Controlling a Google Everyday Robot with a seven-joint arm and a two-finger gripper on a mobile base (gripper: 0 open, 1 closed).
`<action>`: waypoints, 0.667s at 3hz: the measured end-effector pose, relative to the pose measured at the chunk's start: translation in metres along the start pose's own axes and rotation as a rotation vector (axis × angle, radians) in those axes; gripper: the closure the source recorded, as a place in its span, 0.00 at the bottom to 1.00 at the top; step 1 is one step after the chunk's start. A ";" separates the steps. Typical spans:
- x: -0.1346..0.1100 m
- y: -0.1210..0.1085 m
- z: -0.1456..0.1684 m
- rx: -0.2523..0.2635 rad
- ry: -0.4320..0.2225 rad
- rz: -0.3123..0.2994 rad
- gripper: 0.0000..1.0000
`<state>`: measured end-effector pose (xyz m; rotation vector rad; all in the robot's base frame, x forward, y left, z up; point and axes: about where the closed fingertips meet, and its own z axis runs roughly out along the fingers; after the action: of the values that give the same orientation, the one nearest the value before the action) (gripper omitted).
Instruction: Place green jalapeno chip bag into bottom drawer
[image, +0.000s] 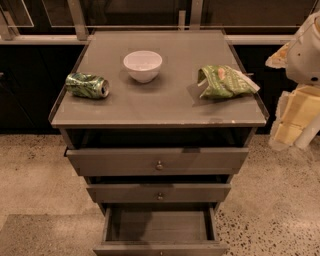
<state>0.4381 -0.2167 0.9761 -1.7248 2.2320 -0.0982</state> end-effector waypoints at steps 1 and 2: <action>0.000 0.000 0.000 0.000 0.000 0.000 0.00; 0.002 -0.009 0.001 0.016 -0.046 0.017 0.00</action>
Offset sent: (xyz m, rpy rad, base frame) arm 0.0214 -0.0119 -0.0030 0.1108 -0.0405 -0.0190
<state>0.4467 -0.2208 0.9771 -1.6826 2.2066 -0.0715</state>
